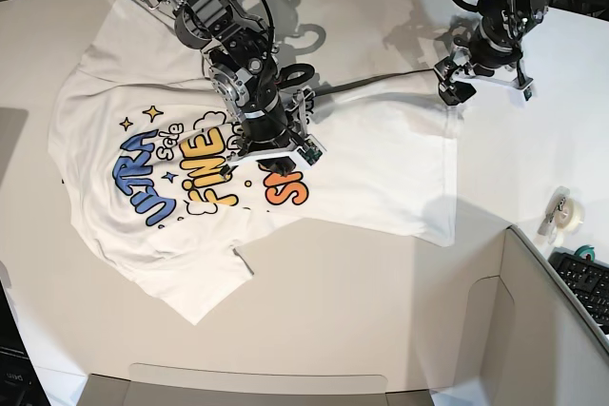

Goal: Layout the t-shirt on the table in an organized manner, then fold the t-shirt properly

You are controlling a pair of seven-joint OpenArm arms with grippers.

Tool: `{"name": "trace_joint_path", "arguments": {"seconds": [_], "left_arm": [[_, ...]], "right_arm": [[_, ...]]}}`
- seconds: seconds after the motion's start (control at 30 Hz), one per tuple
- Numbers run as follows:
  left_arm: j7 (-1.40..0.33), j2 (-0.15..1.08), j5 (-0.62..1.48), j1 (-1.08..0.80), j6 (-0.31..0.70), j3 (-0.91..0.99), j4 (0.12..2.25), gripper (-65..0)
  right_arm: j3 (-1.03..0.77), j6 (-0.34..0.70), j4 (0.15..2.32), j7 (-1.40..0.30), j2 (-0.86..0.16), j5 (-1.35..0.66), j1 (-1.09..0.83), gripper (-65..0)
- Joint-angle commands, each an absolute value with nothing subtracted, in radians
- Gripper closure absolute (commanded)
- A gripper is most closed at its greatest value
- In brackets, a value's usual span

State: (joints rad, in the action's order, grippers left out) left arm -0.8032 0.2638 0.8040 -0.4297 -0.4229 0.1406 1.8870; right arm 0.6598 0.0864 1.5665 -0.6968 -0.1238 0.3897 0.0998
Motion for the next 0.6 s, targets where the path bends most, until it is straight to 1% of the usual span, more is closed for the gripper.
{"name": "trace_joint_path", "arguments": {"seconds": [0.0, 0.17, 0.2, 0.37, 0.57], "left_arm": [[-0.816, 0.274, 0.834, -0.438, -0.433, 0.145, 1.896, -48.9], [-0.823, 0.272, 0.846, -0.435, -0.433, 0.143, 1.896, -48.7], [-0.823, 0.271, 0.846, -0.435, -0.433, 0.143, 1.896, -47.5], [-0.823, 0.271, 0.846, -0.429, -0.433, 0.143, 1.880, -36.1], [-0.814, 0.271, 0.846, -0.429, -0.433, 0.143, 1.828, -26.3]], "right_arm": [[0.656, 0.073, 1.583, -0.674, -0.116, 0.400, 0.117, -5.0], [0.656, 0.073, 1.583, -0.673, -0.116, 0.400, 0.117, -5.0], [0.656, 0.073, 1.583, -0.673, -0.116, 0.400, 0.117, -5.0], [0.656, 0.073, 1.583, -0.673, -0.116, 0.400, 0.117, -5.0], [0.656, 0.073, 1.584, -0.673, -0.116, 0.400, 0.116, -5.0]]}}
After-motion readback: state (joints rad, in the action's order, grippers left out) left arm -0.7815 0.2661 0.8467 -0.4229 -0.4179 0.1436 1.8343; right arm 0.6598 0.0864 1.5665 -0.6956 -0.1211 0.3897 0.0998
